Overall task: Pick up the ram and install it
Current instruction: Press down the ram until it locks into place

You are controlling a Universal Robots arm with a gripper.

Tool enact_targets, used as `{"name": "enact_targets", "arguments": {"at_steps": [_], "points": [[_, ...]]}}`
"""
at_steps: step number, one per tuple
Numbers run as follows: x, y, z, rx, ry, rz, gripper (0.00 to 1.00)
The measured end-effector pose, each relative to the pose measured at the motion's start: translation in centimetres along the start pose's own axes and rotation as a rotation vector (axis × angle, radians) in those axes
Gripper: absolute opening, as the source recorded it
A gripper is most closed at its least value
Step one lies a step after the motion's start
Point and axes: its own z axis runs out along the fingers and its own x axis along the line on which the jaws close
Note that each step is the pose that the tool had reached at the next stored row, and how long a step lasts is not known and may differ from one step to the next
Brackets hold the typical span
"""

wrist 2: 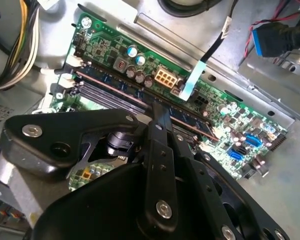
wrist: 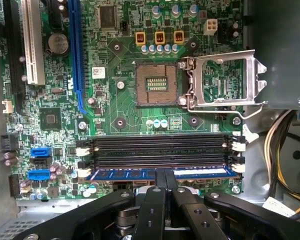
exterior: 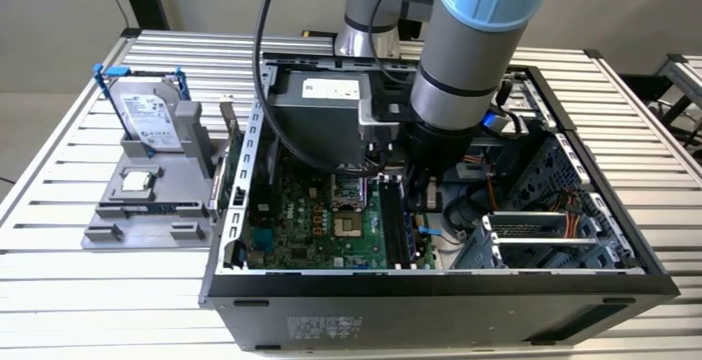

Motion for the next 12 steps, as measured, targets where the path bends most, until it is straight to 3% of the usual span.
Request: {"name": "enact_targets", "arguments": {"at_steps": [8,10,12], "points": [[0.03,-0.01,1.37,-0.0004,0.0018,0.000,0.00],[-0.01,-0.02,1.30,-0.0006,0.0031,0.000,0.00],[-0.04,-0.01,0.76,0.0005,-0.0030,0.000,0.00]]}}
